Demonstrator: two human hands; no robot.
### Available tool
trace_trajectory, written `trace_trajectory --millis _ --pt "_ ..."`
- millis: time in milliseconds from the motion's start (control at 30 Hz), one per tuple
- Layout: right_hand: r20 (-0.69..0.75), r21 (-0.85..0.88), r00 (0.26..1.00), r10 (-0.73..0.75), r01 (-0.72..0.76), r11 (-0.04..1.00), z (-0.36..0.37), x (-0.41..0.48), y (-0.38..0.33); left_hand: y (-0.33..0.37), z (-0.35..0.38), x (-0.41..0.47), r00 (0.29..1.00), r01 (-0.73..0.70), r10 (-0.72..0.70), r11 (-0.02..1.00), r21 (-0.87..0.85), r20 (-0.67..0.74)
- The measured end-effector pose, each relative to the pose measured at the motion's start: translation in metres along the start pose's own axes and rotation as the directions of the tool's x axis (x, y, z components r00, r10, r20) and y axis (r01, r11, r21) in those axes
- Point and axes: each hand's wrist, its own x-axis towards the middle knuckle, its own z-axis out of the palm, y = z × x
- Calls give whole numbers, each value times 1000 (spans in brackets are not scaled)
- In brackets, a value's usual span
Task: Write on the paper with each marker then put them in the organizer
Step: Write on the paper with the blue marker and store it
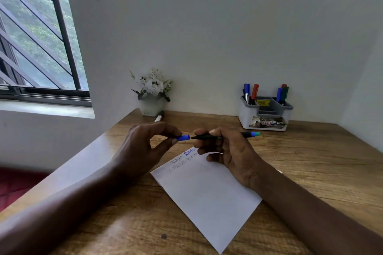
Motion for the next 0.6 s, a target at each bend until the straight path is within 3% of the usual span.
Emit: trace_trajectory --millis 367,600 --pt "-13 -21 997 -71 71 997 3 -4 -1 3 0 0 999 -45 47 993 -114 14" --pt "-67 -115 984 -164 156 981 8 -7 -3 4 3 -2 993 65 -21 918 -390 116"
